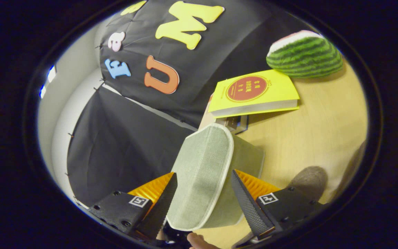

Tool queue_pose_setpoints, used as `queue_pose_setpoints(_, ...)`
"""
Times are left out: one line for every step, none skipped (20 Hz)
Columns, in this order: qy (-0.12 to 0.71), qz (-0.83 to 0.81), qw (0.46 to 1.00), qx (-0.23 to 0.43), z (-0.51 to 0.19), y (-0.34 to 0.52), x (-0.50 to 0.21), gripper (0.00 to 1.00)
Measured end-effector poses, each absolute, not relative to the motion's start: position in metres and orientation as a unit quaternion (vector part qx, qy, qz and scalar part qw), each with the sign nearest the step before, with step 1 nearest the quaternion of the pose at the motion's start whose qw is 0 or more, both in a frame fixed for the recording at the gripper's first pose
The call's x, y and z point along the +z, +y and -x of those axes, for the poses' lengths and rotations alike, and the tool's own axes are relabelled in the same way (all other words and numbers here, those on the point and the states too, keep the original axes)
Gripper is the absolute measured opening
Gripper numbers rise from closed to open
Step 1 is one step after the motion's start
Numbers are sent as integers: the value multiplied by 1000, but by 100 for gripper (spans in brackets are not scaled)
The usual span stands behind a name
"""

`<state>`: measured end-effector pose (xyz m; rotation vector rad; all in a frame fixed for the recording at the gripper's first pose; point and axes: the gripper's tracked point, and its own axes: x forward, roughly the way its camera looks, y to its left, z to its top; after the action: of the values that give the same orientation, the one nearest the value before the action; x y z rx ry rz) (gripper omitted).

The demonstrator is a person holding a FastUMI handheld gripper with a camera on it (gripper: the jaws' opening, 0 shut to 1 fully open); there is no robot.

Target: Open the storage box then place both shoes into the box .Put the left shoe in first, then the right shoe, with the right side of both shoes facing outward in a uniform manner.

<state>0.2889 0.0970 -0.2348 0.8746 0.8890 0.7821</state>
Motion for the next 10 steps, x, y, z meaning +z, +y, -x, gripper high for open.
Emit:
queue_pose_setpoints(424,-410,722,362,-287,101,-239,99)
queue_pose_setpoints(439,-408,713,364,-286,103,-244,98)
queue_pose_setpoints(447,-402,712,362,-287,105,-251,98)
queue_pose_setpoints(455,-399,704,371,-284,106,-249,98)
queue_pose_setpoints(455,-409,693,382,-282,111,-246,98)
queue_pose_setpoints(457,-416,680,394,-281,116,-242,94)
queue_pose_setpoints(463,-409,681,393,-282,117,-246,90)
queue_pose_setpoints(470,-400,683,390,-283,120,-254,88)
queue_pose_setpoints(477,-396,681,390,-280,120,-255,83)
queue_pose_setpoints(477,-397,681,388,-282,120,-254,78)
